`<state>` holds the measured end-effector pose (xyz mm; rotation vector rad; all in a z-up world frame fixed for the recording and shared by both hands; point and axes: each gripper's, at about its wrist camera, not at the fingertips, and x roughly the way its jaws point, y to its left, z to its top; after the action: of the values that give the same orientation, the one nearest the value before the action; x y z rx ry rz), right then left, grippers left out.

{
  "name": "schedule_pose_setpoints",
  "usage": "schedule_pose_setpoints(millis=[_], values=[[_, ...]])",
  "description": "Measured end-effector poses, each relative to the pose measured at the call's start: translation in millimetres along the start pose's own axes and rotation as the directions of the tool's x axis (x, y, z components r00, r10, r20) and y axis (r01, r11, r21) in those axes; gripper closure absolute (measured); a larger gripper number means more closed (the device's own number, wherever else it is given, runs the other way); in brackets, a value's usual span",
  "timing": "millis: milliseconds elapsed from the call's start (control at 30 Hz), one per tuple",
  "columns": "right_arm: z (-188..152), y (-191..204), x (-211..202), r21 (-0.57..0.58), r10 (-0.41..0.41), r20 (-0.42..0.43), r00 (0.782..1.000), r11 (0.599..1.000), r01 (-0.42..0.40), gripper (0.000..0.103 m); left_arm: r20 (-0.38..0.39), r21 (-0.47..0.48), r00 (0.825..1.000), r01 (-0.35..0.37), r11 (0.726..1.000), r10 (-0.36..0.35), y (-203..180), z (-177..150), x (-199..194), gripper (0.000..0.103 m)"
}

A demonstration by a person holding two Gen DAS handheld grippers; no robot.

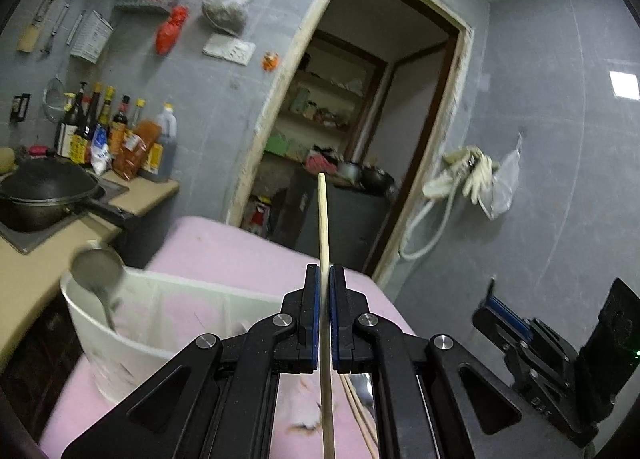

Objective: Organize utensils
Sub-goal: 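Lift the chopstick and knife and carry both toward the white basket, then lower chopstick and knife into the white basket and open both tools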

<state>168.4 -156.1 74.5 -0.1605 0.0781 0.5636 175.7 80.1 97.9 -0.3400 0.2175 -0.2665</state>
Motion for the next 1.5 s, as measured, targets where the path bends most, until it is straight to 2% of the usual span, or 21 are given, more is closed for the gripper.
schedule_pose_setpoints(millis=[133,233,400,500,667,767,933,1067,1267,1500], values=[[24.4,7.7,10.8,0.024,0.072,0.046,0.996,0.997,-0.073,0.088,0.062,-0.035,0.997,-0.039,0.999,0.041,23.9,24.7,-5.2,0.101],[45.0,15.9,21.6,0.049,0.136,0.087,0.987,0.989,-0.141,0.088,0.118,-0.063,0.989,-0.087,0.994,0.094,46.7,42.7,-10.6,0.101],[74.2,27.6,45.9,0.087,0.217,0.152,0.964,0.969,-0.232,0.088,0.211,-0.102,0.959,-0.173,0.980,0.191,85.4,64.4,-17.1,0.101],[81.9,36.8,62.4,0.101,0.233,0.170,0.957,0.962,-0.253,0.088,0.256,-0.118,0.940,-0.203,0.972,0.227,101.5,66.7,-20.1,0.101],[73.1,48.8,87.3,0.121,0.229,0.160,0.960,0.961,-0.250,0.088,0.322,-0.154,0.905,-0.241,0.958,0.279,124.1,59.9,-19.1,0.101],[60.3,52.4,99.9,0.137,0.221,0.143,0.965,0.961,-0.240,0.088,0.333,-0.159,0.897,-0.250,0.955,0.290,127.7,51.6,-16.8,0.101],[41.3,51.1,116.5,0.172,0.222,0.109,0.969,0.956,-0.238,0.088,0.360,-0.134,0.879,-0.281,0.950,0.311,123.1,38.9,-11.1,0.101],[28.9,48.6,120.3,0.184,0.227,0.097,0.969,0.953,-0.241,0.088,0.399,-0.084,0.855,-0.324,0.942,0.330,114.0,26.2,-8.0,0.100],[20.7,51.0,125.4,0.183,0.238,0.057,0.970,0.952,-0.245,0.088,0.402,0.007,0.863,-0.337,0.942,0.306,97.8,9.6,-4.7,0.100],[7.2,55.1,128.2,0.169,0.261,0.003,0.965,0.951,-0.258,0.087,0.331,0.098,0.898,-0.339,0.936,0.290,85.6,-7.9,1.8,0.100]])
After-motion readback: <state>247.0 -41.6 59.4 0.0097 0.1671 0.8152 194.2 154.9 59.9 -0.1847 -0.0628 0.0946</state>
